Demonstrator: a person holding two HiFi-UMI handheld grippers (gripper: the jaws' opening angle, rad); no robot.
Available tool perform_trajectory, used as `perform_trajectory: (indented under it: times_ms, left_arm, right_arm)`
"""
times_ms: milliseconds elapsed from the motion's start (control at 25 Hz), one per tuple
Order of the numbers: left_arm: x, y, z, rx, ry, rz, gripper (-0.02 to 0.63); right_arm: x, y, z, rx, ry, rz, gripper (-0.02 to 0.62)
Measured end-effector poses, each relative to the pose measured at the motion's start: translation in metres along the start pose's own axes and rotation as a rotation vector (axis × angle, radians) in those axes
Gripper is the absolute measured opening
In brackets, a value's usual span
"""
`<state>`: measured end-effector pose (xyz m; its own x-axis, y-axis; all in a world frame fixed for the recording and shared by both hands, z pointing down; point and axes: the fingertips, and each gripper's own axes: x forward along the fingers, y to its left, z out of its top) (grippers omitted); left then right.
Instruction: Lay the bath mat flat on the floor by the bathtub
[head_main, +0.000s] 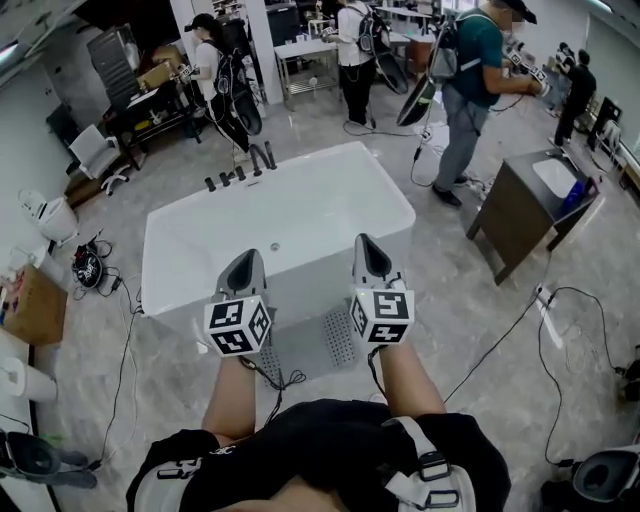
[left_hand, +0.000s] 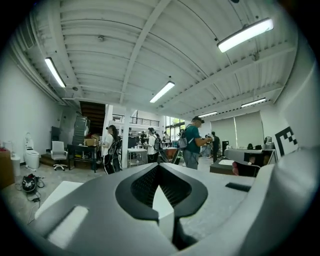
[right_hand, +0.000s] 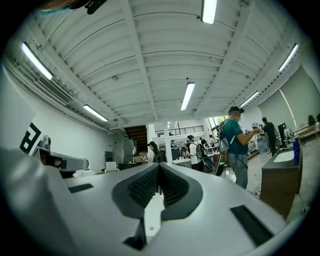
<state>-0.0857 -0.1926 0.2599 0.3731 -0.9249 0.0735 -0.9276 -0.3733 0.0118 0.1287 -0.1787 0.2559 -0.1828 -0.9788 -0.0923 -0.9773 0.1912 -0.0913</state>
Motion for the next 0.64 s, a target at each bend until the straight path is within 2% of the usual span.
perform_trajectory:
  times_ms: [360,640]
  left_arm:
    - [0.001,-0.046,-0.007,-0.015,0.024,-0.109,0.003]
    - [0.003,-0.061,-0.003,-0.013,0.032,-0.142,0.003]
  right_arm:
    - [-0.033,-0.025,-0.009,0.034,0.027,-0.051,0.006]
    - [-0.046,-0.036,-0.003,0.029,0.021,-0.069,0.006]
